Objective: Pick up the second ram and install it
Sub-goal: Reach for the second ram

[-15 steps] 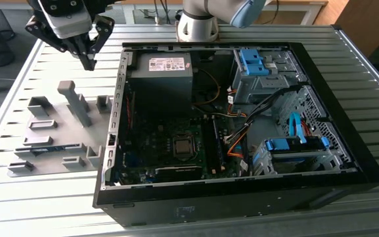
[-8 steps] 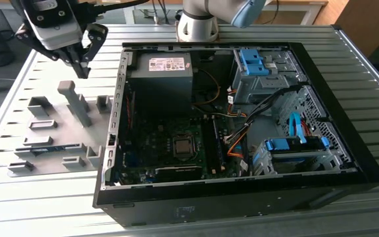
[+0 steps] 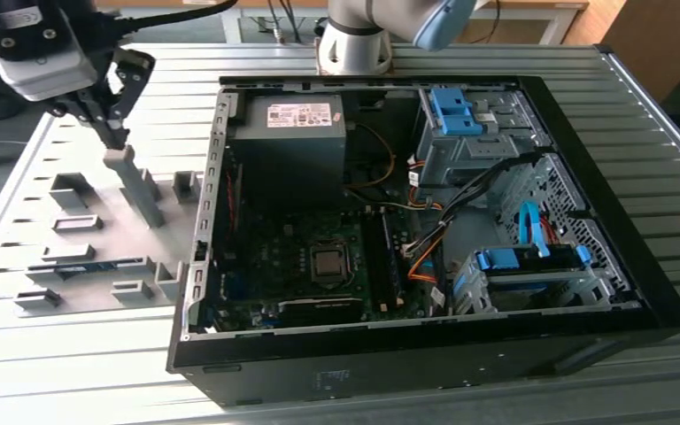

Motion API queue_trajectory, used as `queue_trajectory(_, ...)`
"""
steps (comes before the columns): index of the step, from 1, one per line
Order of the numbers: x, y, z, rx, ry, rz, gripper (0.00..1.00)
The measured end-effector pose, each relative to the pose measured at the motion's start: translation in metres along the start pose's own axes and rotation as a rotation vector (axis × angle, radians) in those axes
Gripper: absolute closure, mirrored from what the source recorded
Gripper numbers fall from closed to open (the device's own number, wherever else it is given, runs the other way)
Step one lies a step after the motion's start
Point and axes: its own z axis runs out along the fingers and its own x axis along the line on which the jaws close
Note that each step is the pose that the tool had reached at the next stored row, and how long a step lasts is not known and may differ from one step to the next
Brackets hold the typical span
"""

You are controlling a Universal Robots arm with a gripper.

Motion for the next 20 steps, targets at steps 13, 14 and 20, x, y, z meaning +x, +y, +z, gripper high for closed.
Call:
queue_trajectory(13,0.0536,-0.0172,0.0006,0.0000,0.0001,0.000,0.89)
queue_trajectory(14,0.0571,-0.0185,0.0007,-0.0001,-0.0001,0.000,0.89)
queue_trajectory(20,0.0750,-0.0276,0.0011,0.0002,0.0002,0.000,0.89)
